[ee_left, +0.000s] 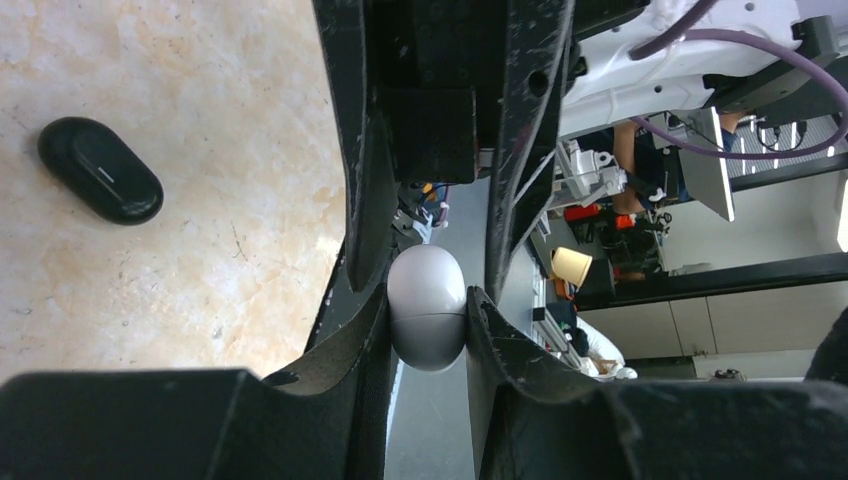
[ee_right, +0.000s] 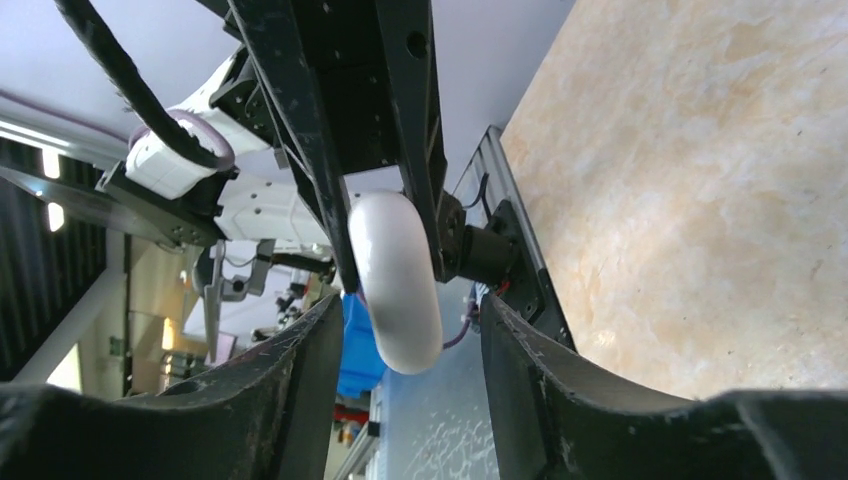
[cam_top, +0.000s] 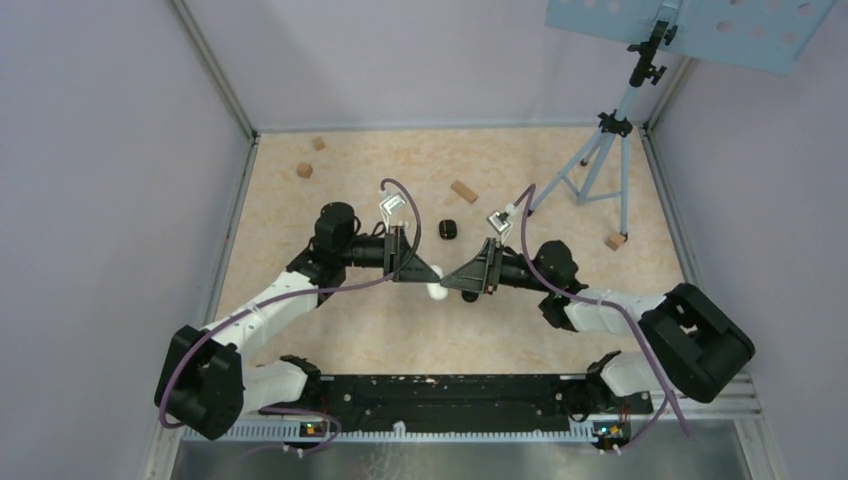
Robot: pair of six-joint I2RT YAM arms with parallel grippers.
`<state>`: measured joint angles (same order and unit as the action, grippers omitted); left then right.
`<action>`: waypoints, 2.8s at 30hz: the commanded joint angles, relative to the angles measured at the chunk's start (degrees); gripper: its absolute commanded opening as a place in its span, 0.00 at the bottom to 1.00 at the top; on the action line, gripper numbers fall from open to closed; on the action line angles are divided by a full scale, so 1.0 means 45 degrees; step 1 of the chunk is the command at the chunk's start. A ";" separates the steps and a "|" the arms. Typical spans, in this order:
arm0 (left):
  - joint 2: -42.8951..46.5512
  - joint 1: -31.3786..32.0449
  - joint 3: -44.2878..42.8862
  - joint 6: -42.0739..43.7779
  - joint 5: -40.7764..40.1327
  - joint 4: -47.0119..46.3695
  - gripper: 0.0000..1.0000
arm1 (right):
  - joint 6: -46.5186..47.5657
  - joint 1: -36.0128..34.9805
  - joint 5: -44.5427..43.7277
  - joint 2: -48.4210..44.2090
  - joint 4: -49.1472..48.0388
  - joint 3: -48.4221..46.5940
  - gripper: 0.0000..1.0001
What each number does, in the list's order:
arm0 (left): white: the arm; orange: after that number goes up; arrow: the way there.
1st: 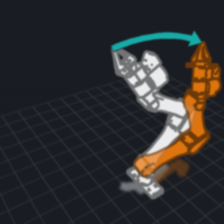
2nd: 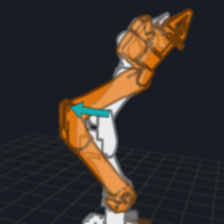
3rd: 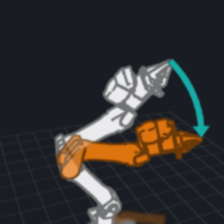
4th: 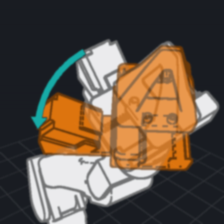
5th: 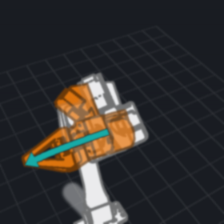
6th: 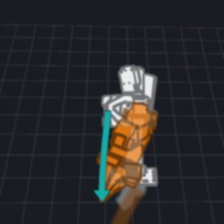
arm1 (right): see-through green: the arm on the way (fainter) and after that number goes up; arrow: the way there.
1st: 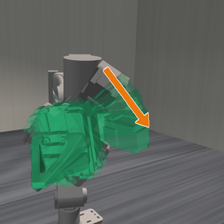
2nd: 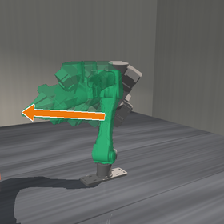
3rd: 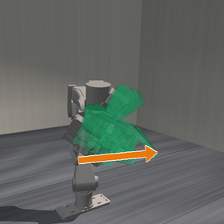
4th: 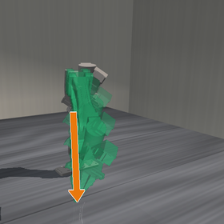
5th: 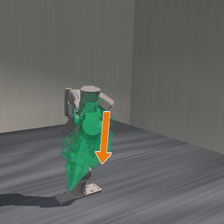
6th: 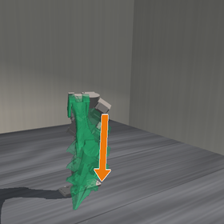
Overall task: Insert the wireless bluetooth earbuds into the charging case
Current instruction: Pass from the left arm to the right
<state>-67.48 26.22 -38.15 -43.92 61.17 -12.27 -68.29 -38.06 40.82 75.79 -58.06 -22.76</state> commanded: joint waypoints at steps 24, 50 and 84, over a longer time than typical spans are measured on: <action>0.0303 -0.0388 -0.1632 0.0975 -0.1304 0.3408 0.00 | -0.0069 -0.0057 -0.0863 -0.0405 -0.0104 0.0088 0.00; -0.2448 -0.0381 -0.4797 -0.2713 -0.7594 1.2166 0.00 | 1.1639 -0.8370 -1.6617 -0.0840 1.4054 -0.6279 0.57; -0.2078 -0.0387 -0.4730 -0.3171 -0.7270 1.2150 0.00 | 1.3451 -0.9728 -2.0283 0.4394 1.3331 -0.8862 0.02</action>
<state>-78.76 24.67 -57.76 -58.39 26.68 43.83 -7.14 -81.30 -49.43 95.33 3.40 -60.18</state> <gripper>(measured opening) 0.340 0.163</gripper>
